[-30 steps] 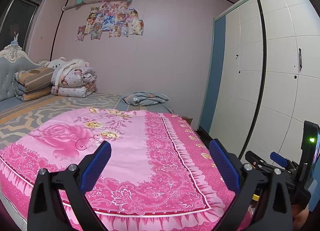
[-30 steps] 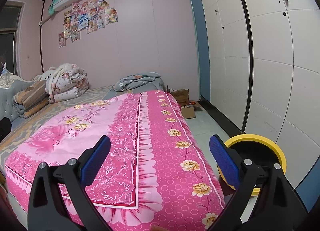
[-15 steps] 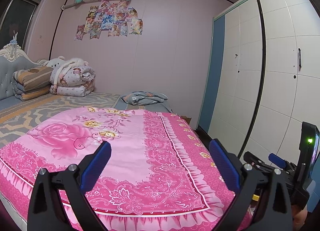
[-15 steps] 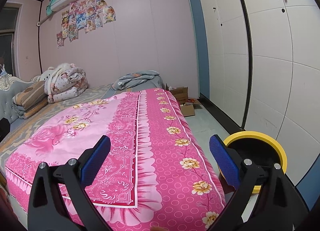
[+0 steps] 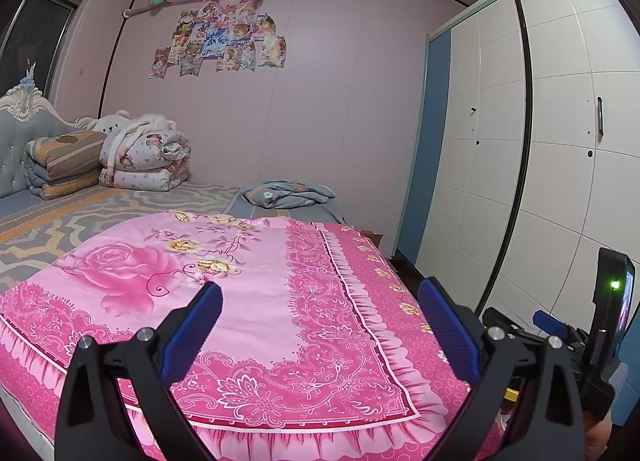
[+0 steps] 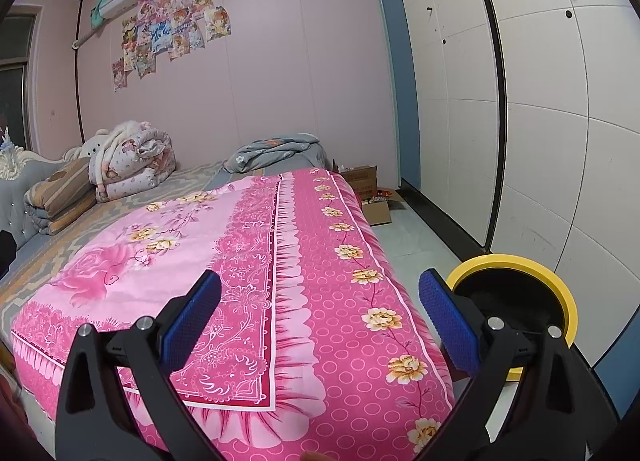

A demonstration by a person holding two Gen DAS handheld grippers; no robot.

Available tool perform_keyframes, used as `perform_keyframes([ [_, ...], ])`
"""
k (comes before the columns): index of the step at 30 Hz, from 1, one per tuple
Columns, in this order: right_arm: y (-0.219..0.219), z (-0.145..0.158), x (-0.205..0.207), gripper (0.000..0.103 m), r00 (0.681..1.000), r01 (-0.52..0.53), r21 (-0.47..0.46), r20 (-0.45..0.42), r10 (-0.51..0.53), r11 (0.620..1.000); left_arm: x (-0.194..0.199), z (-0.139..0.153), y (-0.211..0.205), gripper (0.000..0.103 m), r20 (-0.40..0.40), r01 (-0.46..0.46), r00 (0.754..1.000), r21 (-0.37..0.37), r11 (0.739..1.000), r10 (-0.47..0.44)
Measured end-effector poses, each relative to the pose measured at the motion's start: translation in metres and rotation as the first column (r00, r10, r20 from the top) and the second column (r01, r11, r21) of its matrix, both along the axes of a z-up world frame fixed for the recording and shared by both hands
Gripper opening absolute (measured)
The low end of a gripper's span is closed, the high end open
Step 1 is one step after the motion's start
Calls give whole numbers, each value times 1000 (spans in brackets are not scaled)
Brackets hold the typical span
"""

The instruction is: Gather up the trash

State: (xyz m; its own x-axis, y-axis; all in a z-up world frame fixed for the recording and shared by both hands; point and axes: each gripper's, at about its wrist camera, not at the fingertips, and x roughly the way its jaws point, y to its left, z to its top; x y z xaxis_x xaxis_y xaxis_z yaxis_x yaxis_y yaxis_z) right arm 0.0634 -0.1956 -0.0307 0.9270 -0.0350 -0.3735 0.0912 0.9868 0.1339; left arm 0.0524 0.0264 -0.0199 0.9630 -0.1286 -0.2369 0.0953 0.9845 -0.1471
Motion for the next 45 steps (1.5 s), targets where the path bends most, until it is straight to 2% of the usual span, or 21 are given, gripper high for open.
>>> perform_keyframes([
  [45,2,-12,9,95,999,-3,18,-40,4,1000,5,-5,-5,95,-11,-14,1000,-5,1000,14],
])
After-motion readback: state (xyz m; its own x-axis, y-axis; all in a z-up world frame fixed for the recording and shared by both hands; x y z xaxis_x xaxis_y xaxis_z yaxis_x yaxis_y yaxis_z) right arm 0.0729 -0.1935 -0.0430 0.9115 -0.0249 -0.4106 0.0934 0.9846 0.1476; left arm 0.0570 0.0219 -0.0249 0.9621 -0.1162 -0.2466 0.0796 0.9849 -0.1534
